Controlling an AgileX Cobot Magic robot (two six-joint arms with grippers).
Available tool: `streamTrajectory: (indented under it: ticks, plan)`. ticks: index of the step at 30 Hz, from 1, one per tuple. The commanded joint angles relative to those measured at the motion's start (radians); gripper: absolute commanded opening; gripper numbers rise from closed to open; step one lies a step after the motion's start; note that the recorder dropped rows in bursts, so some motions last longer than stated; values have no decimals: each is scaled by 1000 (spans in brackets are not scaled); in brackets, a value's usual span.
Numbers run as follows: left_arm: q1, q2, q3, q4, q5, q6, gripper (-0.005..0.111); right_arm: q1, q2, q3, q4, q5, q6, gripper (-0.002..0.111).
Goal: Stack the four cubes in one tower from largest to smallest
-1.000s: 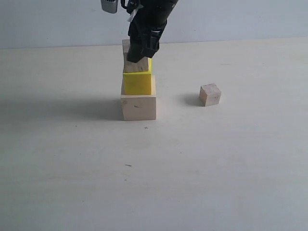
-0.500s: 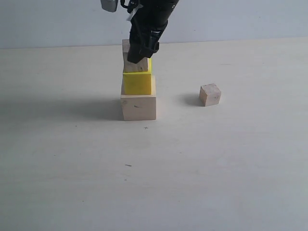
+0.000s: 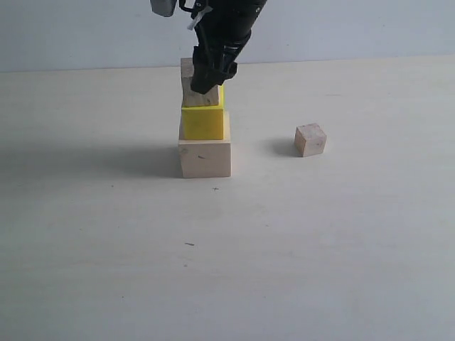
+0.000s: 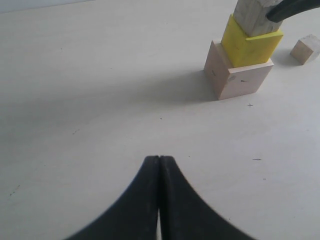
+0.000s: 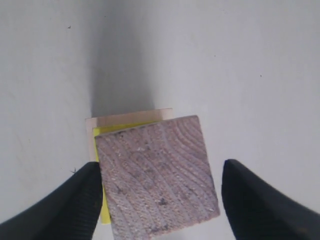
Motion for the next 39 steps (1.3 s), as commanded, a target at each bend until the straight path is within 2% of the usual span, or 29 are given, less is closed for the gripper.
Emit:
streamTrajectory:
  ticks: [1, 11, 31, 39]
  plan:
    - [3, -5, 5, 1, -5, 0, 0, -4, -9, -7, 0, 2, 22, 64]
    - [3, -5, 5, 2, -5, 0, 0, -4, -20, -7, 0, 4, 66, 59]
    - [3, -5, 5, 9, -5, 0, 0, -4, -20, -7, -21, 25, 102, 60]
    - [3, -5, 5, 9, -5, 0, 0, -4, -20, -7, -21, 25, 102, 73]
